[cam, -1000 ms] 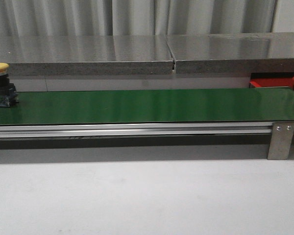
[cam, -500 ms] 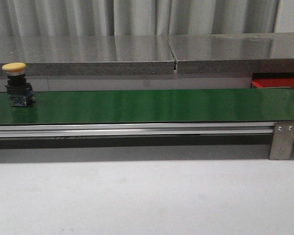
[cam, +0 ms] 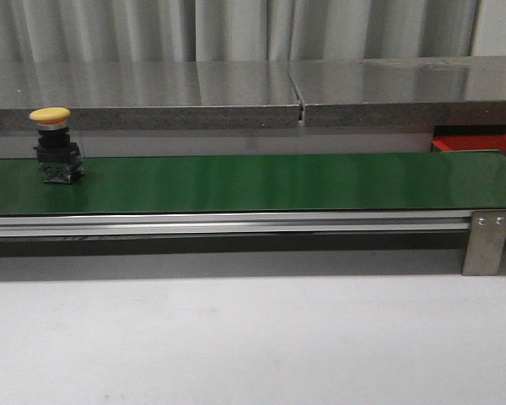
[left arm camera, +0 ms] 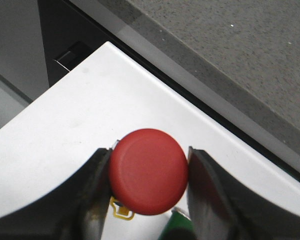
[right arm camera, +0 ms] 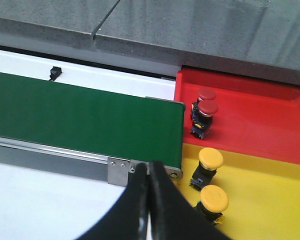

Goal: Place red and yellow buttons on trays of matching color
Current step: 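Carry the held red button with the left gripper over the belt's near end, then lower the red button onto the belt and open the left gripper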

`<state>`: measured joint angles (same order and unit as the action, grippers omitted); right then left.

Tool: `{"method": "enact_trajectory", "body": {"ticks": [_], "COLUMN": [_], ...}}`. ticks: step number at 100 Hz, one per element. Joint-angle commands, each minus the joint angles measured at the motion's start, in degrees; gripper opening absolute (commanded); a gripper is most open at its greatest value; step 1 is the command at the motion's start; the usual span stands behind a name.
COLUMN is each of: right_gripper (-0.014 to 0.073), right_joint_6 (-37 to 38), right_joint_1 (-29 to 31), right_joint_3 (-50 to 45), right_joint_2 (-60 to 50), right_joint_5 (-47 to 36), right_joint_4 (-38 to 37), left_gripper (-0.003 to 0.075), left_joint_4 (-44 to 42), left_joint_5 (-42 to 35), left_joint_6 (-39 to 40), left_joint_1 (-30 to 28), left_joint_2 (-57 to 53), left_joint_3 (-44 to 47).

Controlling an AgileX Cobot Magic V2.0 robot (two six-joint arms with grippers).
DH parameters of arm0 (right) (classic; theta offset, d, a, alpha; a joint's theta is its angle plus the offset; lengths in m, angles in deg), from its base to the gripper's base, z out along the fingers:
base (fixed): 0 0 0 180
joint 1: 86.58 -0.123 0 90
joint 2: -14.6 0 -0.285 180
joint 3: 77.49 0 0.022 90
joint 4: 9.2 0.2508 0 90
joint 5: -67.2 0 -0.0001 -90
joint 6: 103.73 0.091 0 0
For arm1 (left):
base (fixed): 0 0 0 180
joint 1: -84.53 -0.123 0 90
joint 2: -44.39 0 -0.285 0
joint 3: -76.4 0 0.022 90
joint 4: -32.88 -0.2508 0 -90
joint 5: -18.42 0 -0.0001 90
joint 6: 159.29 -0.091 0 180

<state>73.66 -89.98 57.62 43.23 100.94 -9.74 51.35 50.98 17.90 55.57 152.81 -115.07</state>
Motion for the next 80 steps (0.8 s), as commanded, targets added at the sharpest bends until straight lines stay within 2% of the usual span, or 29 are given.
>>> {"method": "enact_trajectory", "body": {"ticks": [1, 27, 48, 80], "right_gripper": [-0.0068, -0.0068, -0.0068, -0.0068], "right_joint_6": [-0.41, -0.41, -0.41, -0.41], "right_joint_1": [0.1, 0.1, 0.1, 0.1], "right_joint_3": [1.49, 1.49, 1.49, 1.49], "right_joint_2": [0.3, 0.3, 0.3, 0.3], "right_joint_5": [-4.01, -4.01, -4.01, -4.01], "right_joint_4": [-0.56, -0.56, -0.56, -0.56], "left_gripper": [0.0219, 0.0219, 0.0219, 0.0219], "left_joint_4": [1.19, 1.19, 1.19, -0.82], "left_joint_5": [-4.26, -2.19, -6.88, -11.24], "left_joint_6": [-1.56, -2.52, -2.52, -2.52], "left_joint_1": [1.44, 7.8, 14.17, 15.56], "left_joint_2": [-7.68, -12.23, -11.88, -11.51], "left_joint_3": [2.77, 9.51, 14.6, 20.76]}}
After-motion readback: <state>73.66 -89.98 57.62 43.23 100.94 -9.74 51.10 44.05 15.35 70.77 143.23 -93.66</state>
